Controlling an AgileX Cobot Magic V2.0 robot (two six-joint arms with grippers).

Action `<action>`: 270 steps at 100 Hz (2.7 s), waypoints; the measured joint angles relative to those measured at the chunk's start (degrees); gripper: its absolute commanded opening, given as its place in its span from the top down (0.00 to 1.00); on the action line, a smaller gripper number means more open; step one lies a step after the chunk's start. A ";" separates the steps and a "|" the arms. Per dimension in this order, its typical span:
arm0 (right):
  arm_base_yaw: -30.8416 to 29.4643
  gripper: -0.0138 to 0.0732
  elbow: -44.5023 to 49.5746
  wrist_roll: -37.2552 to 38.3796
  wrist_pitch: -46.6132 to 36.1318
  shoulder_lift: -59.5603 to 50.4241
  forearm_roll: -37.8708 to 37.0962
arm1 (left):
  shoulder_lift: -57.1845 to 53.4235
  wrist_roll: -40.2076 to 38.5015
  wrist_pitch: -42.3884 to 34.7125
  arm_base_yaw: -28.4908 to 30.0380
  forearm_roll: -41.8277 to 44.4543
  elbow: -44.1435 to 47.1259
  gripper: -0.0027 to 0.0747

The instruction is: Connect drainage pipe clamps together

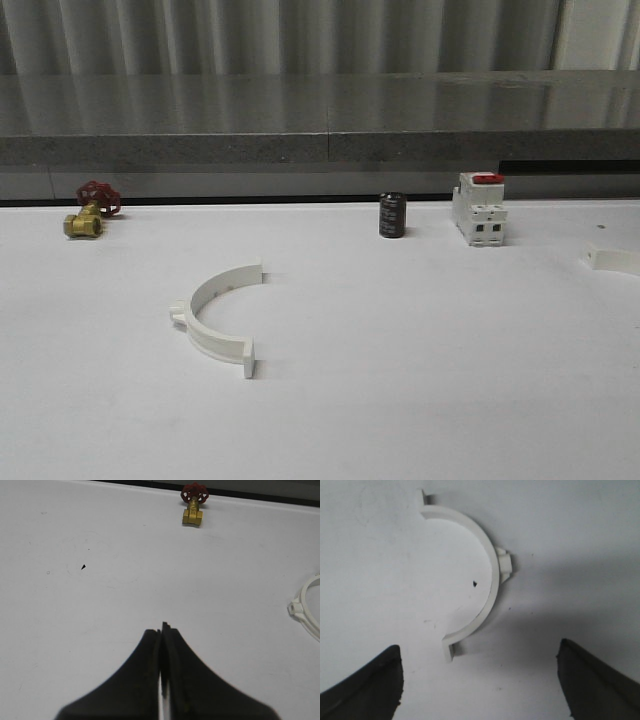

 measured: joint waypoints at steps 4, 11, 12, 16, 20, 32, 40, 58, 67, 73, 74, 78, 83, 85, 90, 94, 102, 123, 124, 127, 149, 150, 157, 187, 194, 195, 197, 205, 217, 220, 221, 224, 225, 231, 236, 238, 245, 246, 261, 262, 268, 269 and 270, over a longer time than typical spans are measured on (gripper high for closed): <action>-0.31 0.12 -1.44 -0.56 -0.25 1.94 0.00 | 0.00 0.00 0.00 0.00 0.00 0.00 0.99; -0.73 0.12 -3.88 -2.02 -0.25 5.04 0.00 | 0.00 0.00 0.00 0.00 0.00 0.00 0.99; -0.78 0.13 -4.12 -2.35 -0.25 5.35 0.00 | 0.00 0.00 0.00 0.00 0.00 0.00 0.99; -1.04 0.13 -5.48 -2.99 -0.25 7.13 0.00 | 0.00 0.00 0.00 0.00 0.00 0.00 0.99; -1.08 0.14 -6.73 -3.71 -0.25 8.89 0.00 | 0.00 0.00 0.00 0.00 0.00 0.00 0.99; -1.22 0.18 -9.43 -4.71 -0.25 13.68 0.00 | 0.00 0.00 0.00 0.00 0.00 0.00 0.99; -1.31 0.19 -10.28 -4.84 -0.25 16.46 0.00 | 0.00 0.00 0.00 0.00 0.00 0.00 0.99; -1.31 0.19 -10.77 -4.93 -0.73 21.68 0.00 | 0.00 0.00 0.00 0.00 0.00 0.00 0.99; -1.31 0.19 -10.77 -4.93 -1.55 23.51 0.00 | 0.00 0.00 0.00 0.00 0.00 0.00 0.99; -1.31 0.19 -10.77 -4.93 -2.31 24.24 0.00 | 0.00 0.00 0.00 0.00 0.00 0.00 0.99; -1.31 0.19 -10.77 -4.93 -2.33 24.44 0.00 | 0.00 0.00 0.00 0.00 0.00 0.00 0.99; -1.31 0.20 -10.77 -4.93 -2.80 24.85 0.00 | 0.00 0.00 0.00 0.00 0.00 0.00 0.99; -1.31 0.23 -10.77 -4.93 -3.38 25.15 -0.10 | 0.00 0.00 0.00 0.00 0.00 0.00 0.99; -1.31 0.24 -10.77 -4.93 -3.50 25.29 -0.10 | 0.00 0.00 0.00 0.00 0.00 0.00 0.99; -1.31 0.28 -10.77 -4.93 -3.89 25.51 -0.10 | 0.00 0.00 0.00 0.00 0.00 0.00 0.99; -1.31 0.31 -10.88 -4.93 -3.98 25.74 -0.10 | 0.00 0.00 0.00 0.00 0.00 0.00 0.99; -1.31 0.40 -11.00 -4.96 -4.34 25.86 -0.33 | 0.00 0.00 0.00 0.00 0.00 0.00 0.99; -1.44 0.68 -11.00 -4.96 -5.24 25.99 -0.63 | 0.00 0.00 0.00 0.00 0.00 0.00 0.99; -1.44 0.69 -11.00 -5.06 -5.24 25.99 -0.63 | 0.00 0.00 0.00 0.00 0.00 0.00 0.99; -1.44 0.74 -11.00 -5.06 -5.24 25.99 -0.63 | 0.00 0.00 0.00 0.00 0.00 0.00 0.99; -1.44 0.86 -11.01 -5.17 -5.24 26.08 -0.63 | 0.00 0.00 0.00 0.00 0.00 0.00 0.99; -1.44 0.86 -11.01 -5.17 -5.24 26.08 -0.63 | 0.00 0.00 0.00 0.00 0.00 0.00 0.99; -1.44 0.86 -11.11 -5.17 -5.14 26.08 -0.63 | 0.00 0.00 0.00 0.00 0.00 0.00 0.99; 4.51 0.86 -11.46 -0.08 -1.58 22.04 -0.28 | 0.00 0.00 0.00 0.00 0.00 0.00 0.99; 7.90 0.86 -11.46 3.99 -0.80 20.23 -1.66 | 0.00 0.00 0.00 0.00 0.00 0.00 0.99; 8.67 0.86 -11.46 4.43 -0.70 19.97 -2.15 | 0.00 0.00 0.00 0.00 0.00 0.00 0.99; 9.46 0.86 -11.48 5.89 -0.35 19.62 -2.94 | 0.00 0.00 0.00 0.00 0.00 0.00 0.99; 14.67 0.86 -11.58 11.76 0.98 19.18 -6.53 | 0.00 0.00 0.00 0.00 0.00 0.00 0.99; 21.87 0.86 -11.58 20.83 2.66 19.18 -10.99 | 0.00 0.00 0.00 0.00 0.00 0.00 0.99; 23.34 0.86 -11.58 22.81 2.66 19.18 -11.32 | 0.00 0.00 0.00 0.00 0.00 0.00 0.99; 24.03 0.86 -11.58 23.20 2.66 19.18 -11.45 | 0.00 0.00 0.00 0.00 0.00 0.00 0.99; 25.31 0.86 -11.61 24.53 2.66 19.18 -11.60 | 0.00 0.00 0.00 0.00 0.00 0.00 0.99; 25.61 0.86 -11.70 25.18 2.66 19.18 -11.61 | 0.00 0.00 0.00 0.00 0.00 0.00 0.99; 28.03 0.86 -12.12 27.43 2.66 19.18 -11.70 | 0.00 0.00 0.00 0.00 0.00 0.00 0.99; 29.48 0.86 -12.54 29.13 2.66 19.18 -11.70 | 0.00 0.00 0.00 0.00 0.00 0.00 0.99; 30.01 0.86 -12.83 29.72 2.66 19.18 -11.70 | 0.00 0.00 0.00 0.00 0.00 0.00 0.99; 31.60 0.86 -14.23 31.13 2.93 19.57 -11.70 | 0.00 0.00 0.00 0.00 0.00 0.00 0.99; 31.74 0.86 -14.57 31.27 3.09 19.71 -11.70 | 0.00 0.00 0.00 0.00 0.00 0.00 0.99; 34.71 0.86 -19.49 32.00 4.94 22.71 -11.11 | 0.00 0.00 0.00 0.00 0.00 0.00 0.99; 34.87 0.86 -19.97 32.17 5.09 23.09 -11.00 | 0.00 0.00 0.00 0.00 0.00 0.00 0.99; 36.23 0.86 -21.80 32.95 5.75 24.66 -10.90 | 0.00 0.00 0.00 0.00 0.00 0.00 0.99; 36.38 0.86 -22.25 33.08 5.90 25.05 -10.90 | 0.00 0.00 0.00 0.00 0.00 0.00 0.99; 36.68 0.86 -22.45 33.21 5.92 25.25 -10.90 | 0.00 0.00 0.00 0.00 0.00 0.00 0.99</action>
